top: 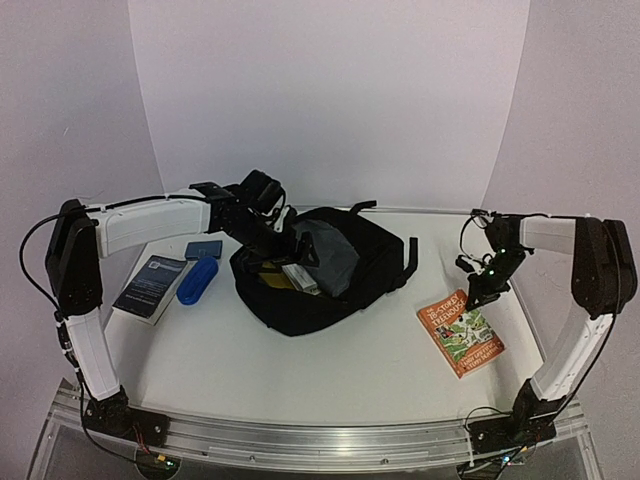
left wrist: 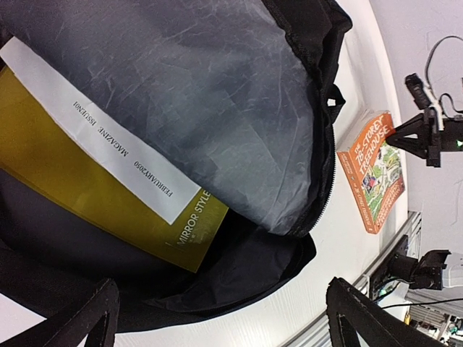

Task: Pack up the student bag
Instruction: Pick up the book from the center of the board.

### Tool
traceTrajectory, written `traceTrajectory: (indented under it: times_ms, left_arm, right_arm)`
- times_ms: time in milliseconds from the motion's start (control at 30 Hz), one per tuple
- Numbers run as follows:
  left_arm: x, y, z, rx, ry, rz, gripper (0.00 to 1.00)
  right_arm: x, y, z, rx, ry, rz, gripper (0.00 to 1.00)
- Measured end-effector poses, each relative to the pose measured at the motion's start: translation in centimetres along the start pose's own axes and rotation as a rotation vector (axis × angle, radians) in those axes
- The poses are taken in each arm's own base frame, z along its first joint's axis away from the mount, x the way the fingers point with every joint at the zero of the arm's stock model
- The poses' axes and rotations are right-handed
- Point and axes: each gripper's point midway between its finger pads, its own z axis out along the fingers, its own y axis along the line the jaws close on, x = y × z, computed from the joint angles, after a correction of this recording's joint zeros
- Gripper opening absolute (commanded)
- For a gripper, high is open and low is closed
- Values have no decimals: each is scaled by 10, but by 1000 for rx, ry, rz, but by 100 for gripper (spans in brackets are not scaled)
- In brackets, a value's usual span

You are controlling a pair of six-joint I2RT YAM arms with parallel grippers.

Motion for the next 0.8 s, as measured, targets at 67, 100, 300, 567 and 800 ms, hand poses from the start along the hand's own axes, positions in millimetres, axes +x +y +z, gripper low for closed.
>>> traceTrajectory:
  times_ms: [67, 100, 300, 567, 800]
  left_arm:
    - [0, 0, 0, -2, -2, 2, 100]
    - [0, 0, 0, -3, -3, 3, 100]
    - [-7, -12, -6, 35, -14, 54, 100]
    - [-33, -74, -18, 218, -65, 268, 100]
    - [-19, -127, 5, 405, 9, 430, 100]
  right_arm:
    - [-5, 7, -8, -12, -35, -16, 0]
    - [-8, 12, -12, -23, -56, -24, 0]
    - [-20, 37, -47, -92, -181, -83, 0]
    - [-33, 75, -105, -145, -336, -242, 0]
    - [-31, 119, -164, -161, -490, -401, 0]
